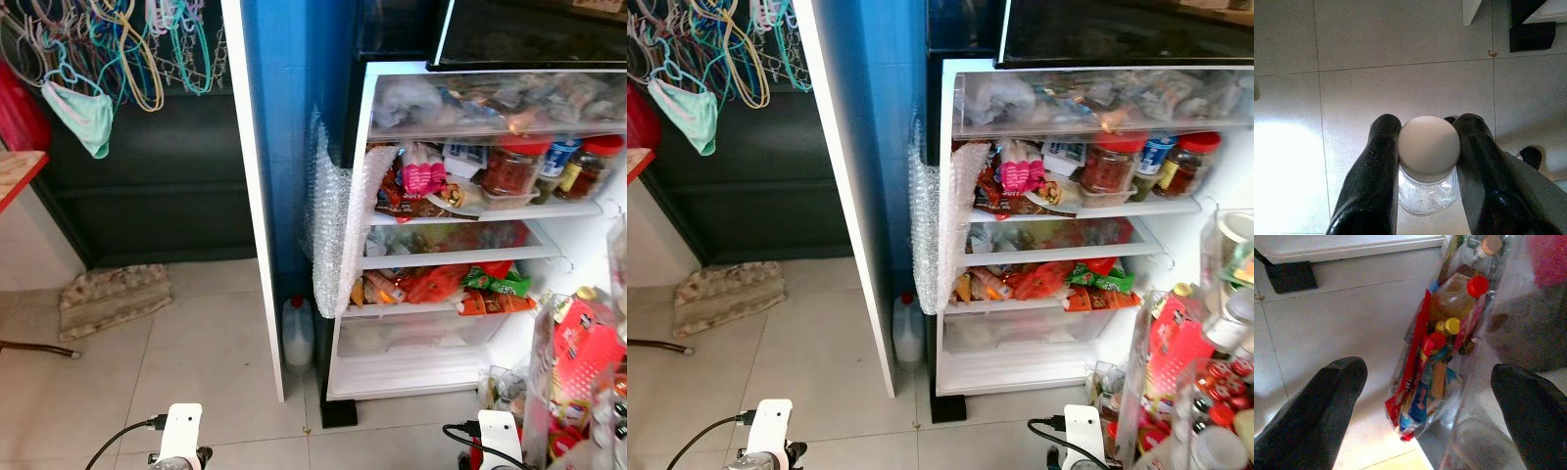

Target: Restocking fridge

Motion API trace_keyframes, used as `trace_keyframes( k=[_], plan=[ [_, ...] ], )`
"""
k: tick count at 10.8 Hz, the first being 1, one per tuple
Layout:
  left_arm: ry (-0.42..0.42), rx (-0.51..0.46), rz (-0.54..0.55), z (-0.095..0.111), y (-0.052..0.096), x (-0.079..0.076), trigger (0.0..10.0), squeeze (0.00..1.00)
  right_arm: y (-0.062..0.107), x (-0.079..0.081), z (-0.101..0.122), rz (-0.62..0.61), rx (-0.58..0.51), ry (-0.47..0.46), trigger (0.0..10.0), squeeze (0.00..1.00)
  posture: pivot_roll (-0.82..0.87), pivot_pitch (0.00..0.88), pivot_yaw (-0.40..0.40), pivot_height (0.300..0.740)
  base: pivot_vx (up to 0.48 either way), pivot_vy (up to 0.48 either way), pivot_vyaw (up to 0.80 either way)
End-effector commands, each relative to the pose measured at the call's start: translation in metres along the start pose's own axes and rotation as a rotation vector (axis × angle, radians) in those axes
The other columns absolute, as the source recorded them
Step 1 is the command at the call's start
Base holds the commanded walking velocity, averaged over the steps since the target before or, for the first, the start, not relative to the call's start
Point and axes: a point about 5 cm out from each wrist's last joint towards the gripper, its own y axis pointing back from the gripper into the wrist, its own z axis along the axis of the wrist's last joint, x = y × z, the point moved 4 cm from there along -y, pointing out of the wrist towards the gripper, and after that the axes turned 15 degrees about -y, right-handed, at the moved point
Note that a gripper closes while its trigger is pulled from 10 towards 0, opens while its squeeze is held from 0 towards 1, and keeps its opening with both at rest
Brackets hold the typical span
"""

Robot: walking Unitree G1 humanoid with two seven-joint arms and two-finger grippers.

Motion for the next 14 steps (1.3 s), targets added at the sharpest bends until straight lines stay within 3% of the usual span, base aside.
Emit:
trace_keyframes(
  k=[1,9,14],
  plan=[
    [0.001,0.007,-0.006,-0.001,0.000,0.000,10.0,0.00,0.000,-0.001,0.001,-0.011,0.003,0.006,10.0,0.00,0.11,0.000,-0.046,0.740,0.000,0.000,0.00],
    [0.004,0.009,-0.008,-0.001,0.000,0.000,10.0,0.00,0.000,-0.004,0.001,-0.043,0.014,0.024,10.0,0.00,0.12,0.002,-0.050,0.740,0.000,0.000,0.00],
    [0.002,0.012,-0.003,-0.001,0.000,0.000,10.0,0.00,0.001,-0.012,0.000,-0.152,0.001,-0.049,10.0,0.00,0.12,0.004,-0.053,0.740,0.000,0.000,0.00]
  ],
)
